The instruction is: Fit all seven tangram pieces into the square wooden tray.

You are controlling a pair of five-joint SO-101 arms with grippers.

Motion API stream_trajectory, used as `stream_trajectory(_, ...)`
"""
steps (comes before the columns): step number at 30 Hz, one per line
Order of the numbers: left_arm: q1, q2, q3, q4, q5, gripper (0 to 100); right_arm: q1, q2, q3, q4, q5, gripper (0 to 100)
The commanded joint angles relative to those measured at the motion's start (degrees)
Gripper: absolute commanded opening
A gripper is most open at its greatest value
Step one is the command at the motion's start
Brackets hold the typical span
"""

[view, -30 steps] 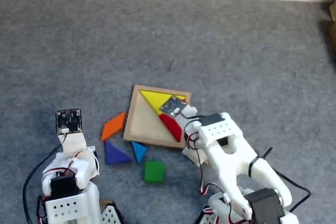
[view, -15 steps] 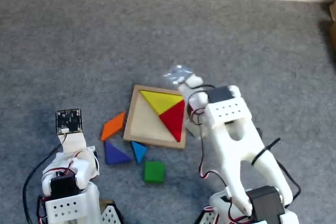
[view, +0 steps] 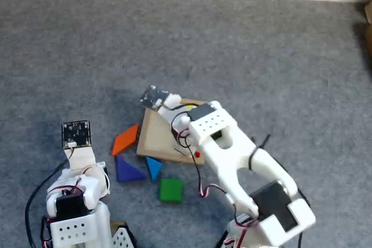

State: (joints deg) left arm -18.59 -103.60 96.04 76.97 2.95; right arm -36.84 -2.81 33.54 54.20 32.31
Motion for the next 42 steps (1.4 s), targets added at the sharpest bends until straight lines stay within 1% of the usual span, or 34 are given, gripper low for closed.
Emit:
stream_trajectory(1, -0.5, -0.4, 1.1, 0.4, 0.4, 1, -1.5, 0.0, -2.2, -1.3, 0.4, 8.1)
stream_trajectory(5, -0.5, -0.4, 1.1, 0.4, 0.4, 1, -2.1, 0.0, -2.2, 1.3, 0.4, 9.4)
stream_trajectory(9, -0.5, -0.4, 1.1, 0.4, 0.4, 1, -2.1, 0.0, -2.2, 4.0, 0.4, 22.1)
stream_trajectory(11, -0.5, -0.4, 1.1, 0.4, 0.4, 1, -2.1, 0.0, -2.2, 4.1, 0.4, 25.8)
stream_trajectory(17, -0.5, -0.4, 1.1, 0.4, 0.4, 1, -2.6, -0.2, -3.9, 4.1, 0.4, 25.7)
stream_trajectory(20, -0.5, -0.4, 1.1, 0.4, 0.4, 1, -2.4, -0.2, -6.5, 6.6, -0.5, 25.6)
stream_trajectory(22, -0.5, -0.4, 1.1, 0.4, 0.4, 1, -2.3, -0.2, -9.2, 8.7, -3.6, 24.3)
stream_trajectory(27, -0.5, -0.4, 1.1, 0.4, 0.4, 1, -2.6, 0.3, -13.6, 9.6, -7.1, 8.2)
stream_trajectory(29, -0.5, -0.4, 1.1, 0.4, 0.4, 1, -2.7, 0.4, -13.8, 8.0, -8.0, 4.5)
stream_trajectory(32, -0.5, -0.4, 1.1, 0.4, 0.4, 1, -2.7, 0.6, -13.1, 3.6, -9.7, 3.0)
stream_trajectory(35, -0.5, -0.4, 1.1, 0.4, 0.4, 1, -2.7, 1.5, -8.7, 0.5, -10.4, 3.0)
stream_trajectory(42, -0.5, -0.4, 1.1, 0.4, 0.4, 1, -2.5, 2.6, -2.6, -0.1, -10.0, 3.0)
